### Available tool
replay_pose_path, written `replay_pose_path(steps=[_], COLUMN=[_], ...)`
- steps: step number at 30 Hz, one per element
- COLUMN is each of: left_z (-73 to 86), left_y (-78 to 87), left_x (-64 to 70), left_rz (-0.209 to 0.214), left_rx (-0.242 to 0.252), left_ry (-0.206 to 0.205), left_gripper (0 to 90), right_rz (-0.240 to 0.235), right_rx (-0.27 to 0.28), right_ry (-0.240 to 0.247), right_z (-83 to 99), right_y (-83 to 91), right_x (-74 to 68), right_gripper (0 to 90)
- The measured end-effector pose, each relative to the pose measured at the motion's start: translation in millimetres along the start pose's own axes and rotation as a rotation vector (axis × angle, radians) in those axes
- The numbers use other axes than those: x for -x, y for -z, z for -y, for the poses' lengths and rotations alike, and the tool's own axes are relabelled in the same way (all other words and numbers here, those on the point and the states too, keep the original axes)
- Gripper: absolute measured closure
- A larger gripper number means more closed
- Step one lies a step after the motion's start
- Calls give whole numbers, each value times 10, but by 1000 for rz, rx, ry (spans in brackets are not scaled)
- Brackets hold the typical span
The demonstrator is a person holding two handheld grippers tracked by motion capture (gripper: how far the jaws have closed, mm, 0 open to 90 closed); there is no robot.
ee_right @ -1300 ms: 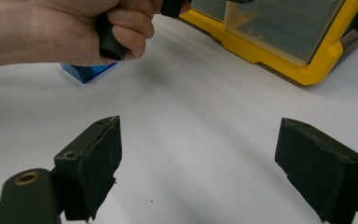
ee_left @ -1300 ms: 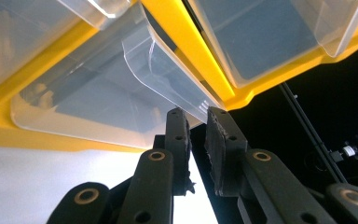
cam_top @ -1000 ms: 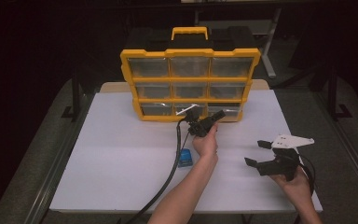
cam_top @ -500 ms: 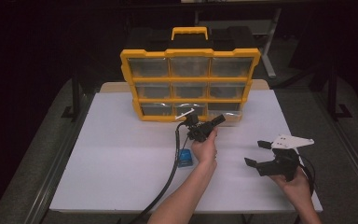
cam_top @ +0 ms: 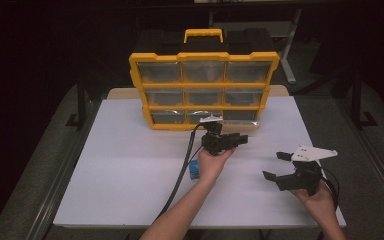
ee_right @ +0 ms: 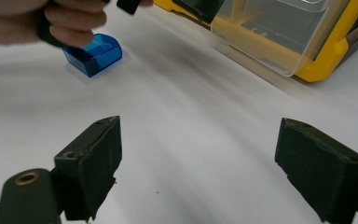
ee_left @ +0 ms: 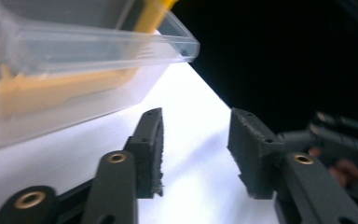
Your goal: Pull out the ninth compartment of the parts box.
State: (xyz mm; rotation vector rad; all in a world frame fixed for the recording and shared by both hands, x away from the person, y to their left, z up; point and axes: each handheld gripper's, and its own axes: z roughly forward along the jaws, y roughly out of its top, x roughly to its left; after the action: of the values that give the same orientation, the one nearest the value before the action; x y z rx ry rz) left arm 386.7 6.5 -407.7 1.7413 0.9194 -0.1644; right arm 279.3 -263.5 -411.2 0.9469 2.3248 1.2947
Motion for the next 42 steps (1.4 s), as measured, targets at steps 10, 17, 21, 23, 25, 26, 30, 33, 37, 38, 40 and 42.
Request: replay_pose_path(steps=[10,17,21,23,25,26,30,33,37,38,40,42], left_z=[-239,-427,-553,-614,-663,-692,-775,-808,-834,-846,-885,-895], left_y=[161,146,140,140,131,126,99,60,10,-3,-36,-54], left_x=[137,227,253,247,240,232,205,182,152,141,81,54], left_rz=[2,7,-6,-13,-18,-18,-37,-48,-52,-59,-49,-49], left_rx=[-155,-253,-287,-294,-293,-299,-309,-321,-352,-359,-355,-359], left_ry=[-310,-491,-554,-581,-594,-603,-627,-637,-647,-650,-627,-628], left_gripper=[457,448,465,473,481,487,495,496,501,502,503,510], right_rz=[-20,-25,-27,-25,-26,-27,-28,-29,-31,-32,-34,-31], right_rx=[-12,-22,-17,-13,-15,-15,-22,-23,-20,-21,-23,-22], right_ry=[0,-6,-6,-2,-2,1,3,6,11,11,19,16], right_z=[13,14,13,11,10,10,8,4,1,1,2,3], right_y=[-1,-13,-8,-6,-7,-9,-20,-28,-31,-34,-36,-33], right_x=[-11,-16,-13,-10,-11,-11,-22,-26,-29,-35,-33,-32], right_gripper=[138,139,139,139,139,139,139,139,139,139,139,139])
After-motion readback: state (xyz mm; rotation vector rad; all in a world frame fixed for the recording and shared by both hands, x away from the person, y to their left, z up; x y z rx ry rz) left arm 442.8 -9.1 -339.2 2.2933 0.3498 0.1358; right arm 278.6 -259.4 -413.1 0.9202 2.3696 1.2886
